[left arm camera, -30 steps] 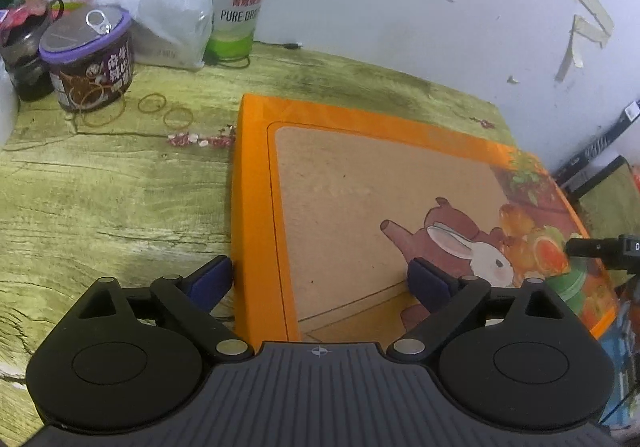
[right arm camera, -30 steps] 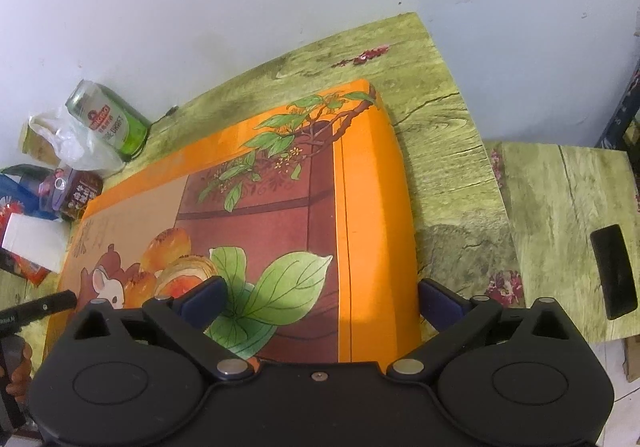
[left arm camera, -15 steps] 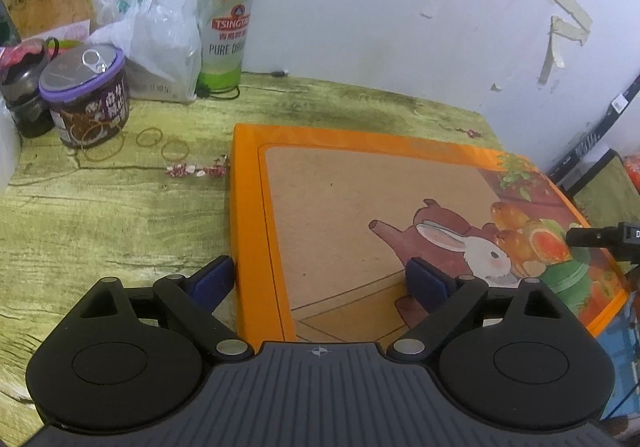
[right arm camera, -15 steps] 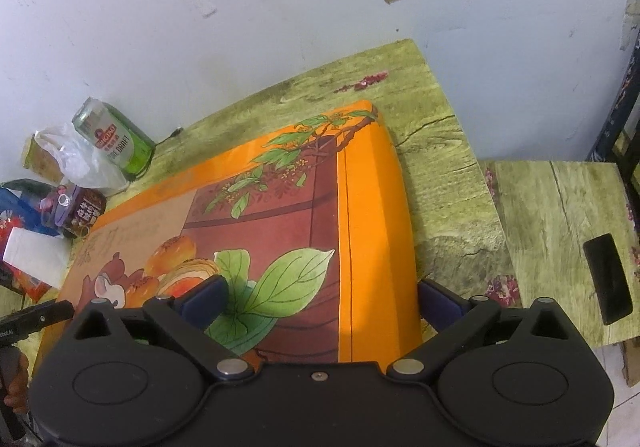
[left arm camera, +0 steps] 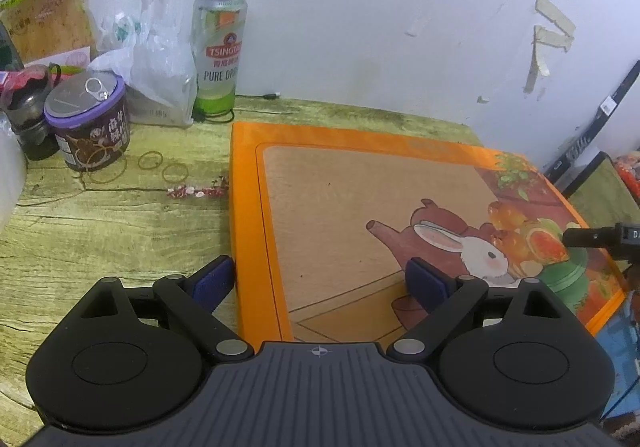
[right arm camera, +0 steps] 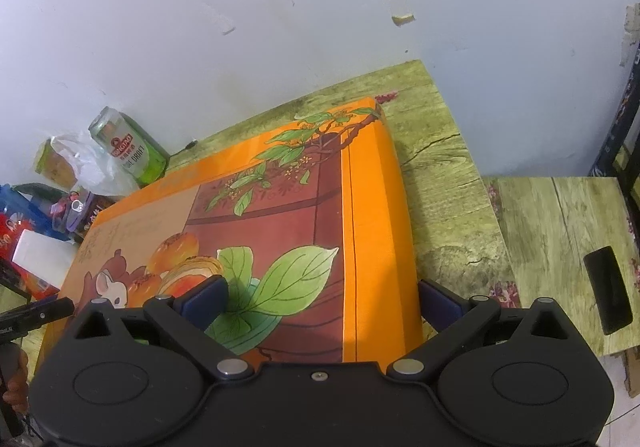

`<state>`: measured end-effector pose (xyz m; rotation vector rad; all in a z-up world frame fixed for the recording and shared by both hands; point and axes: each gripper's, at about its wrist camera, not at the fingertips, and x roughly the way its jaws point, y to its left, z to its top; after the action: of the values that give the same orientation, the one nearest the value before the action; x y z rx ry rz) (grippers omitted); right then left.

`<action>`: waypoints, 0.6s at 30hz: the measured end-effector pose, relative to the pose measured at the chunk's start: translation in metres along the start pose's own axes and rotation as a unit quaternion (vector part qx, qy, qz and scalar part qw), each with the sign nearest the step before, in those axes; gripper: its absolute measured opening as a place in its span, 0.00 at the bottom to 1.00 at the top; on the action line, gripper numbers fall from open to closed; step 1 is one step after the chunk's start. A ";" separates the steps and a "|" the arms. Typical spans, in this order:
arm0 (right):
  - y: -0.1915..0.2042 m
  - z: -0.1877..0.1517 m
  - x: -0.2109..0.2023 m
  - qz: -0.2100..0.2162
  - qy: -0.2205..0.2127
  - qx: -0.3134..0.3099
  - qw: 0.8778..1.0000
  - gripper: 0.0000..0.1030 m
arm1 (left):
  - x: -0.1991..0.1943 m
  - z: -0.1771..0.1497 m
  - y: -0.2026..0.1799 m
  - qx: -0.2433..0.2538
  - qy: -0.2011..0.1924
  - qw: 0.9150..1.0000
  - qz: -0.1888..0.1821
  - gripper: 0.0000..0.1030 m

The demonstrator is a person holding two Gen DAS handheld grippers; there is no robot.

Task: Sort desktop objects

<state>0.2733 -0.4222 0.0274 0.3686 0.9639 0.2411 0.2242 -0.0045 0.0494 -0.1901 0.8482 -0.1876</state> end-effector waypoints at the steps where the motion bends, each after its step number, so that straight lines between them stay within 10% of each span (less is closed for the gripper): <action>1: 0.000 0.000 -0.002 0.001 -0.001 0.000 1.000 0.98 | -0.002 -0.001 -0.001 0.000 -0.002 1.000 -0.001 0.90; 18: -0.002 -0.022 -0.038 -0.011 0.007 -0.011 1.000 0.98 | -0.030 -0.033 -0.013 -0.011 0.005 1.000 -0.025 0.90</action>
<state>0.2337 -0.4338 0.0438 0.3359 0.9776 0.2341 0.1791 -0.0124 0.0530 -0.2299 0.8569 -0.2258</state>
